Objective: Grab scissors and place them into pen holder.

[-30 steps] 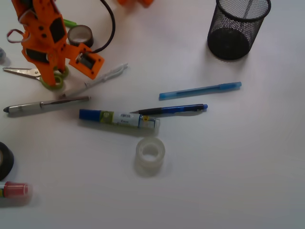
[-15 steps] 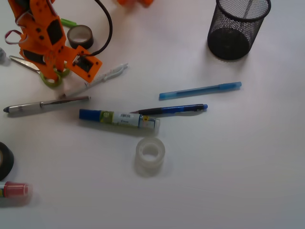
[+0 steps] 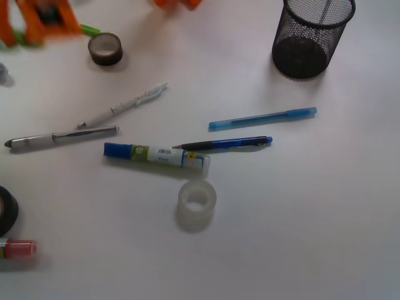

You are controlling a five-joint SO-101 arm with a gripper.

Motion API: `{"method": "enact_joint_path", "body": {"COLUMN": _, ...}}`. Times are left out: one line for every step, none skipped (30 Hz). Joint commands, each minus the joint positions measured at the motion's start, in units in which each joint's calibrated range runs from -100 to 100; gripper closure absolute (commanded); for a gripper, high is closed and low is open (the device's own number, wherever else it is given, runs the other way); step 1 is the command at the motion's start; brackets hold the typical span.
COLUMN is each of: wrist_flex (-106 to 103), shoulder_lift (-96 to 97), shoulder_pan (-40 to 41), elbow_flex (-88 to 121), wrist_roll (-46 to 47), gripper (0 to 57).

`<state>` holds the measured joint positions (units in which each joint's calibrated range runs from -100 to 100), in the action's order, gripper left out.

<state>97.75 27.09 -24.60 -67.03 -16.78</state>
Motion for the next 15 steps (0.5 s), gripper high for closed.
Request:
{"method": "enact_joint_path", "body": {"wrist_flex": 1.8, "shoulder_lift": -10.5, "shoulder_pan": 3.4, "elbow_flex": -15.2, "wrist_roll": -16.6, "gripper": 57.2}}
{"method": "enact_joint_path", "body": {"wrist_flex": 1.8, "shoulder_lift": -12.4, "shoulder_pan": 4.8, "elbow_flex": -15.0, "wrist_roll": -18.7, "gripper": 57.2}}
{"method": "enact_joint_path", "body": {"wrist_flex": 1.8, "shoulder_lift": -14.4, "shoulder_pan": 6.5, "elbow_flex": -14.0, "wrist_roll": -20.7, "gripper": 57.2}}
{"method": "enact_joint_path", "body": {"wrist_flex": 1.8, "shoulder_lift": -16.2, "shoulder_pan": 8.0, "elbow_flex": -12.5, "wrist_roll": -22.9, "gripper": 57.2}}
{"method": "enact_joint_path", "body": {"wrist_flex": 1.8, "shoulder_lift": -18.0, "shoulder_pan": 9.5, "elbow_flex": -10.3, "wrist_roll": -24.9, "gripper": 57.2}}
{"method": "enact_joint_path", "body": {"wrist_flex": 1.9, "shoulder_lift": -19.9, "shoulder_pan": 11.5, "elbow_flex": -7.5, "wrist_roll": -26.8, "gripper": 57.2}}
{"method": "enact_joint_path", "body": {"wrist_flex": 1.9, "shoulder_lift": -21.9, "shoulder_pan": 13.3, "elbow_flex": -3.9, "wrist_roll": -28.5, "gripper": 57.2}}
{"method": "enact_joint_path", "body": {"wrist_flex": 1.9, "shoulder_lift": -29.3, "shoulder_pan": 18.2, "elbow_flex": 11.0, "wrist_roll": -33.5, "gripper": 57.2}}
{"method": "enact_joint_path", "body": {"wrist_flex": 1.9, "shoulder_lift": -32.3, "shoulder_pan": 19.6, "elbow_flex": 17.0, "wrist_roll": -35.0, "gripper": 57.2}}
{"method": "enact_joint_path", "body": {"wrist_flex": 1.9, "shoulder_lift": -35.6, "shoulder_pan": 20.5, "elbow_flex": 23.4, "wrist_roll": -36.5, "gripper": 57.2}}
{"method": "enact_joint_path", "body": {"wrist_flex": 1.8, "shoulder_lift": -39.2, "shoulder_pan": 21.3, "elbow_flex": 29.5, "wrist_roll": -37.4, "gripper": 57.2}}
{"method": "enact_joint_path", "body": {"wrist_flex": 1.8, "shoulder_lift": -43.1, "shoulder_pan": 21.9, "elbow_flex": 35.5, "wrist_roll": -38.1, "gripper": 57.2}}
{"method": "enact_joint_path", "body": {"wrist_flex": 1.7, "shoulder_lift": -46.9, "shoulder_pan": 22.4, "elbow_flex": 40.8, "wrist_roll": -38.8, "gripper": 57.2}}
{"method": "enact_joint_path", "body": {"wrist_flex": 1.7, "shoulder_lift": -50.8, "shoulder_pan": 22.8, "elbow_flex": 45.4, "wrist_roll": -39.9, "gripper": 57.2}}
{"method": "enact_joint_path", "body": {"wrist_flex": 0.8, "shoulder_lift": -58.3, "shoulder_pan": 24.8, "elbow_flex": 52.4, "wrist_roll": -42.5, "gripper": 57.2}}
